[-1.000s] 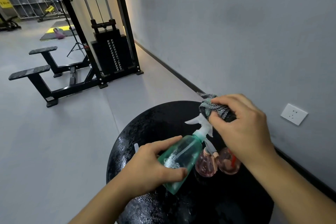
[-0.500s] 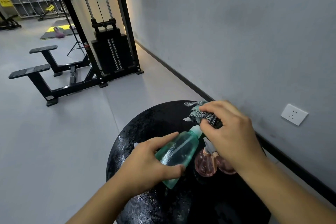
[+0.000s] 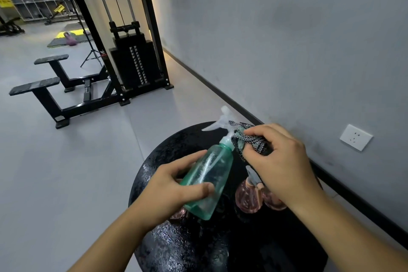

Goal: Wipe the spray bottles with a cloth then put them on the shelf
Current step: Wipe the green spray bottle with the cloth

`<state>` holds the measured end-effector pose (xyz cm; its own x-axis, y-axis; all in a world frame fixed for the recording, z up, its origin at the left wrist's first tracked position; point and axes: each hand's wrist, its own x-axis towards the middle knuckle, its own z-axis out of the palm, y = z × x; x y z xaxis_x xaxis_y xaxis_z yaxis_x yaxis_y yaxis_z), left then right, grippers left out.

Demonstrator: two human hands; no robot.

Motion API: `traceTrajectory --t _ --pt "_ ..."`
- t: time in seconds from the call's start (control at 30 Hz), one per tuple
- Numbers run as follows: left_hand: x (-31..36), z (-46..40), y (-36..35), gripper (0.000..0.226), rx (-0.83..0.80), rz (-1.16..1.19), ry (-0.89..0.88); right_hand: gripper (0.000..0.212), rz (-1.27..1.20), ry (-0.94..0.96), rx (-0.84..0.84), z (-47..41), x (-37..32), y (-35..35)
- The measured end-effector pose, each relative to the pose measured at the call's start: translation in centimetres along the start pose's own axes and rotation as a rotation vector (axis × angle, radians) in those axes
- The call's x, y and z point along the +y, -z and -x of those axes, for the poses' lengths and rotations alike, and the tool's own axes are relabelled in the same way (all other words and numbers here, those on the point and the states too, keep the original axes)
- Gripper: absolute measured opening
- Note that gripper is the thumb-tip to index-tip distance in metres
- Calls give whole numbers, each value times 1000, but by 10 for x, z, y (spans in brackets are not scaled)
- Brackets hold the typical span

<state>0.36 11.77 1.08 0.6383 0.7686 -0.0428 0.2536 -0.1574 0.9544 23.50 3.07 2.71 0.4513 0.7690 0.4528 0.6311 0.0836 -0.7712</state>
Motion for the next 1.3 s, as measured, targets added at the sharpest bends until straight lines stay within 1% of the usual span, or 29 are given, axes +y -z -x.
traceTrajectory --t 0.07,0.2,0.37,0.43,0.53,0.63,0.83,0.93,1.03,1.13,1.3 --pt "-2 -2 3 69 20 42 -7 25 -17 -25 5 -1 -1 0" --pt "-2 -1 -3 65 -32 44 -21 26 -14 6 26 -2 -4 -1" --pt "-4 -3 -1 67 16 86 -32 24 -7 -61 16 -4 3 5" --pt "-6 -4 -2 68 -2 72 -19 24 -35 -84 8 -2 5 8" --pt "-13 -5 -8 70 -4 -12 25 25 -48 -69 15 1 7 13" --pt "-18 -6 -11 67 39 -81 41 26 -27 -67 31 5 9 17" --pt "-14 7 -28 61 99 -100 -19 25 9 -72 36 18 7 26" --pt "-15 12 -33 68 140 -147 -51 25 24 -85 38 28 5 33" --pt "-16 21 -43 76 213 -211 -70 25 29 -85 52 40 0 40" --pt "-17 33 -58 79 286 -226 -30 26 56 -84 59 57 -5 49" --pt "-31 51 -92 82 338 -218 21 25 95 -114 26 96 -8 65"
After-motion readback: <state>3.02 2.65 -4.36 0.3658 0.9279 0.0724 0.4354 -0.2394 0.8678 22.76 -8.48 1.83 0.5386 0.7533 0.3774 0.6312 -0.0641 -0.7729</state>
